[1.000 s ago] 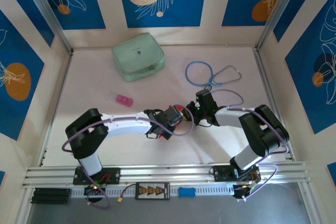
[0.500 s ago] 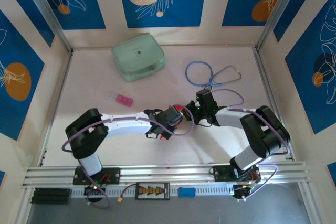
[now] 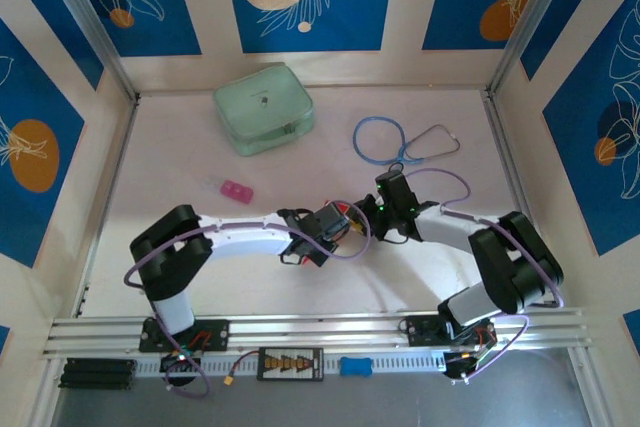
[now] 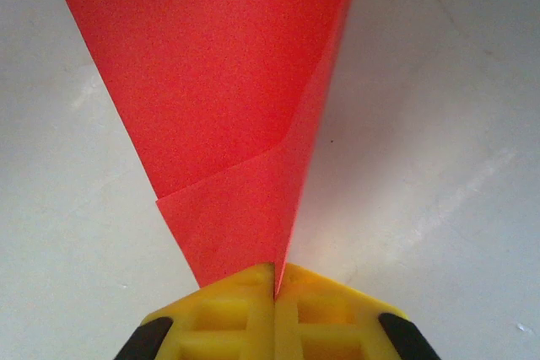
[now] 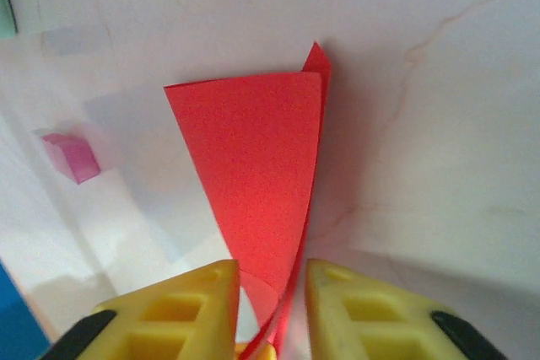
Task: Fold a paper plane with a square sheet of paper (pick it up from the middle)
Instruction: Perform the fifth fold on the wing at the bottom-center of the table.
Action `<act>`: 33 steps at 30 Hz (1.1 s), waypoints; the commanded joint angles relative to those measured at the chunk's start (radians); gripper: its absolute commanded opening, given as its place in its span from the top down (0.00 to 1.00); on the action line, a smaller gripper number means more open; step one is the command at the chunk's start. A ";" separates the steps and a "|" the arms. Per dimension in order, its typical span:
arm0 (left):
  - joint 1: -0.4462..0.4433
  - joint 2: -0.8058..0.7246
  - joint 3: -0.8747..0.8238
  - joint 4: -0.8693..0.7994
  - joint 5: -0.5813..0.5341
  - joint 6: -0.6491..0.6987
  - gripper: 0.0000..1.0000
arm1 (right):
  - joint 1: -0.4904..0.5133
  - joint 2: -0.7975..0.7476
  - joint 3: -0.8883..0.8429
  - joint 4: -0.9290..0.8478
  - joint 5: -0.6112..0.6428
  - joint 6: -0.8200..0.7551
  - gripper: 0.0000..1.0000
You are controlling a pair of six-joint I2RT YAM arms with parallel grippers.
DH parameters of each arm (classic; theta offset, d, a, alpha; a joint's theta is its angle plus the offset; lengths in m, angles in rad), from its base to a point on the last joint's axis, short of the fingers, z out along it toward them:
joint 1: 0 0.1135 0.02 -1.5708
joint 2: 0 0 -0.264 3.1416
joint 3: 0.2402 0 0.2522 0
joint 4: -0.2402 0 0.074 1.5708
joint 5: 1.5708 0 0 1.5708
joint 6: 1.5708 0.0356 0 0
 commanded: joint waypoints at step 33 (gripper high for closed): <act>0.232 -0.045 -0.217 0.389 0.592 -0.096 1.00 | 0.075 -0.387 -0.229 0.009 0.117 -0.219 0.73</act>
